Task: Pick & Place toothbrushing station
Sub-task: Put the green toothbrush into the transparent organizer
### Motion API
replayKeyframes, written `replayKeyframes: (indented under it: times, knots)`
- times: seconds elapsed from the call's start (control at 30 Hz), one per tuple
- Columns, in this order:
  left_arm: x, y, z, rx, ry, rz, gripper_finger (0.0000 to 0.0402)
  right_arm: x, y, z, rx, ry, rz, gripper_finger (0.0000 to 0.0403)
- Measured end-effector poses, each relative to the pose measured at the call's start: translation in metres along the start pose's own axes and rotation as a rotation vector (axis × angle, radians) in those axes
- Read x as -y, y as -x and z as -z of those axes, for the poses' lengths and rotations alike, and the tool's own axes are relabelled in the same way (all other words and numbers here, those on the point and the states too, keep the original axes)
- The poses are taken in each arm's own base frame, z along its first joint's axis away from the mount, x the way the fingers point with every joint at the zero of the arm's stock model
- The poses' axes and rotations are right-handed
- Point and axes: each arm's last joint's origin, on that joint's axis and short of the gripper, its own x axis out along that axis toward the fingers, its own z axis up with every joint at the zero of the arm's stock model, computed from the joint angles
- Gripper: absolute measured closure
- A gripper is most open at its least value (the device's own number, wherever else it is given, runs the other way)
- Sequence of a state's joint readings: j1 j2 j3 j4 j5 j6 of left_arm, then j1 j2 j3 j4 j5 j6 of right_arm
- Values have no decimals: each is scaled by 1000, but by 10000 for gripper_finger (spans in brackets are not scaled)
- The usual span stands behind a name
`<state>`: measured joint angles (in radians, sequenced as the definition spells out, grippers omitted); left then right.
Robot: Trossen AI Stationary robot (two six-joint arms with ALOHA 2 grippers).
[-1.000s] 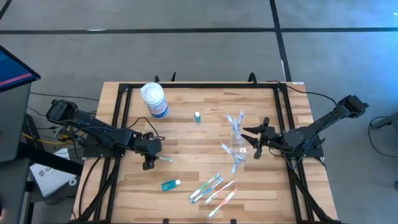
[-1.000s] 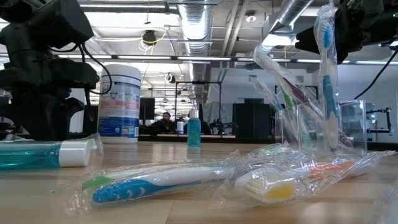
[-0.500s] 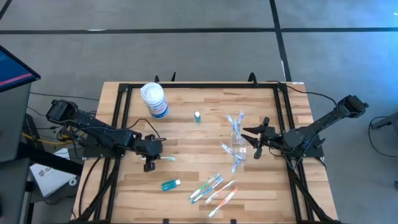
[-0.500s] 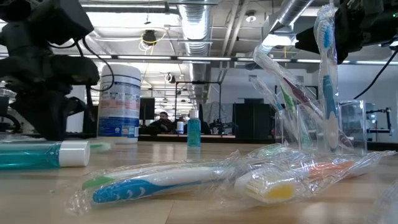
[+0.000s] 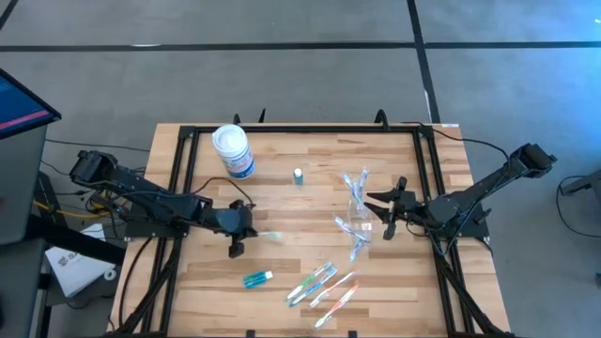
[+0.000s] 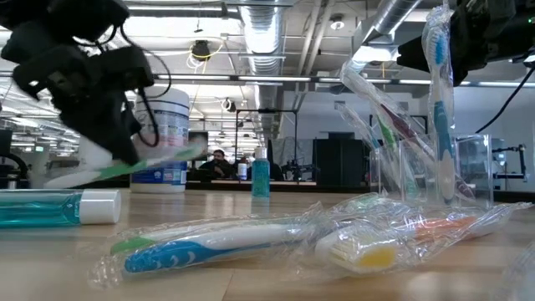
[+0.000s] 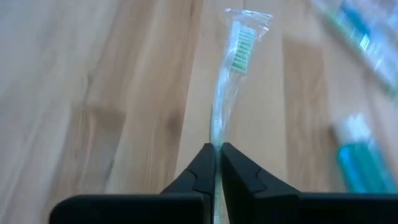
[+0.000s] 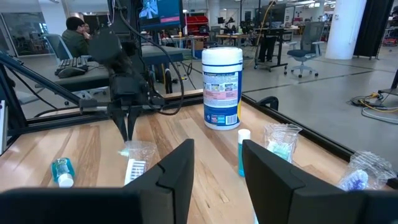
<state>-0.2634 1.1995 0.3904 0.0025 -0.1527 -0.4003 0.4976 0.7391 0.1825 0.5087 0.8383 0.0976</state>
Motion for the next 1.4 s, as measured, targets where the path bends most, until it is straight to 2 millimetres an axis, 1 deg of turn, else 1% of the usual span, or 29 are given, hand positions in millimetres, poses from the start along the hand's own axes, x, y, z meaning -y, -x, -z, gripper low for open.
replayKeyframes:
  times: [0.33, 0.53, 0.67, 0.8, 0.9, 1.03, 1.3, 1.4]
  knots:
    - [9, 4, -27, 293, 18, 77, 401, 0, 0, -2, 16, -18, -5, 278]
    - [14, 11, -43, 462, -42, 114, 401, -1, 0, -5, 40, -46, -31, 277]
    - [13, 16, -54, 579, -45, 117, 401, -1, -1, -7, 54, -62, -50, 279]
    - [6, 19, -62, 650, -24, 92, 401, 0, -5, -10, 81, -86, -75, 280]
    - [1, 19, -66, 689, -14, 76, 401, -1, -11, -10, 94, -94, -107, 280]
    - [-4, 22, -71, 733, 2, 67, 401, -6, -25, -12, 69, -65, -105, 280]
    - [-2, 29, -81, 886, -45, 73, 401, -29, -53, -35, 83, 52, -117, 280]
    - [-1, 25, -84, 916, -57, 72, 401, -37, -62, -42, 91, 92, -132, 280]
